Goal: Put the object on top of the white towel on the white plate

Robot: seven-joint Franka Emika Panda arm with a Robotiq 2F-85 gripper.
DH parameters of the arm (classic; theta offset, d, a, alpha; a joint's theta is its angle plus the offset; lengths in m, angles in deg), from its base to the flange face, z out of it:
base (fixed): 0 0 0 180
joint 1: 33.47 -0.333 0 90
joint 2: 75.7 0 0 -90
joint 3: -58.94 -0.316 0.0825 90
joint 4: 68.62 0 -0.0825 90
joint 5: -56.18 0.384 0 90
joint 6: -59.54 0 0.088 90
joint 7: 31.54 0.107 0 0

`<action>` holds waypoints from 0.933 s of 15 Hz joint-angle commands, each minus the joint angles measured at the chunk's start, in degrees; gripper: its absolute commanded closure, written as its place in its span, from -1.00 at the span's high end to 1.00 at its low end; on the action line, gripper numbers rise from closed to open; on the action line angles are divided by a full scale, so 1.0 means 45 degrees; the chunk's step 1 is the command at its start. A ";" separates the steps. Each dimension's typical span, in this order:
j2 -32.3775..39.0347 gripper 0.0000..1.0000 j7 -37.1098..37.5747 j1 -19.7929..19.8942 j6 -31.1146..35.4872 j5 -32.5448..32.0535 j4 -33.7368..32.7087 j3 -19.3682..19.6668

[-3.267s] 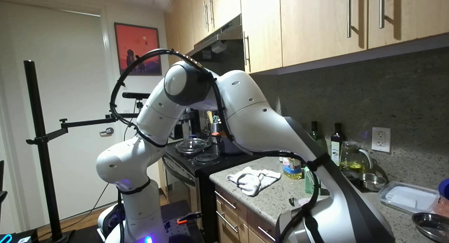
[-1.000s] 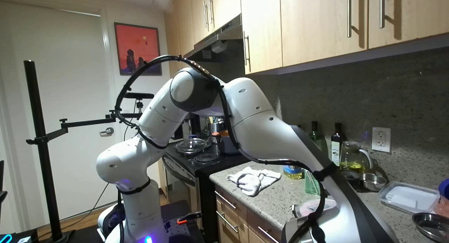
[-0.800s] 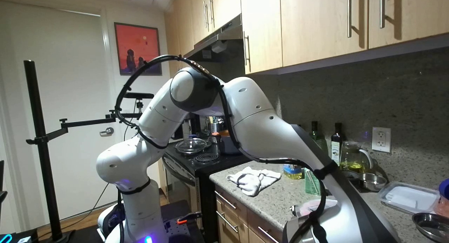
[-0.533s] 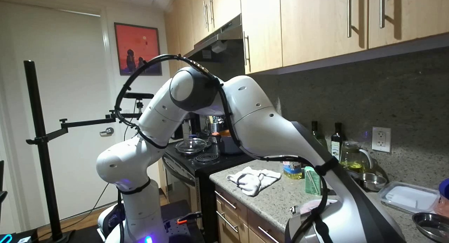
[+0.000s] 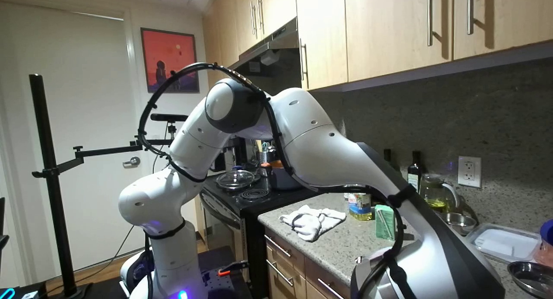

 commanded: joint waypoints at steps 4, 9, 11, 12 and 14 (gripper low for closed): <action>-0.1308 1.00 0.0674 0.0155 -0.0052 -0.1254 0.0580 0.0412; -0.1759 1.00 0.0727 0.0177 -0.0039 -0.1691 0.0597 0.0323; -0.1926 1.00 0.0731 0.0120 -0.0005 -0.1772 0.0594 0.0280; -0.2003 1.00 0.0745 0.0099 0.0002 -0.1798 0.0581 0.0267; -0.2054 1.00 0.0807 0.0036 0.0025 -0.1804 0.0456 0.0225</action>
